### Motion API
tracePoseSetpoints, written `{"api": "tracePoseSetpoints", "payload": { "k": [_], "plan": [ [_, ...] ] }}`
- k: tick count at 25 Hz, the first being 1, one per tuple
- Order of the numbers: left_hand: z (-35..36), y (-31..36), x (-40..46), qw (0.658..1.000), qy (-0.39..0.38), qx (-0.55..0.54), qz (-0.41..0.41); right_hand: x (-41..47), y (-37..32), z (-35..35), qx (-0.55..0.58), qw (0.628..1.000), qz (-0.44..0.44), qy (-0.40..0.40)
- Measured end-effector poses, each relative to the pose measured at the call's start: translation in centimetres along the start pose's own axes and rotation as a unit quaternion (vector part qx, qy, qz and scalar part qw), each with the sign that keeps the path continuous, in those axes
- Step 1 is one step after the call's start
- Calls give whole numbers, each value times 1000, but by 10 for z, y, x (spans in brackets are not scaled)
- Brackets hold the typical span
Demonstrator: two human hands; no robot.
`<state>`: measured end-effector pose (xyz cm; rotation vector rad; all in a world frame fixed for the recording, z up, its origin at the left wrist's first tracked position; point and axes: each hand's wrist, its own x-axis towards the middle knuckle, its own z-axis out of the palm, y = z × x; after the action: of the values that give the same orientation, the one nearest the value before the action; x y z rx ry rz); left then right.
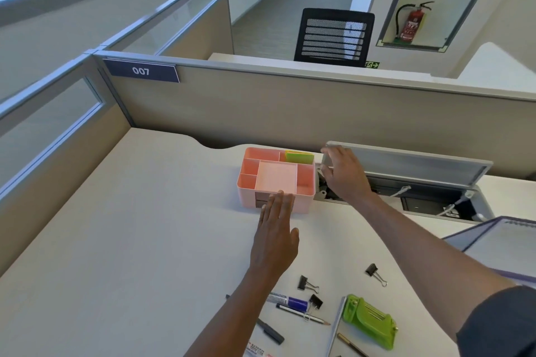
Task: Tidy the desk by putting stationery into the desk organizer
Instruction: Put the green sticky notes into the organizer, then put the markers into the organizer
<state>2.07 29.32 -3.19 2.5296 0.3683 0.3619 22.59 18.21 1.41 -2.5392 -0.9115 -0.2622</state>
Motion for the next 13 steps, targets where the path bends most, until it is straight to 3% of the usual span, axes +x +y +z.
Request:
{"api": "tracePoseSetpoints", "payload": {
  "k": [6, 13],
  "plan": [
    [7, 30, -45, 999, -39, -14, 9, -93, -1, -15, 28, 999, 33, 6],
    [37, 55, -116, 995, -66, 8, 80, -208, 15, -31, 62, 996, 58, -13]
  ]
}}
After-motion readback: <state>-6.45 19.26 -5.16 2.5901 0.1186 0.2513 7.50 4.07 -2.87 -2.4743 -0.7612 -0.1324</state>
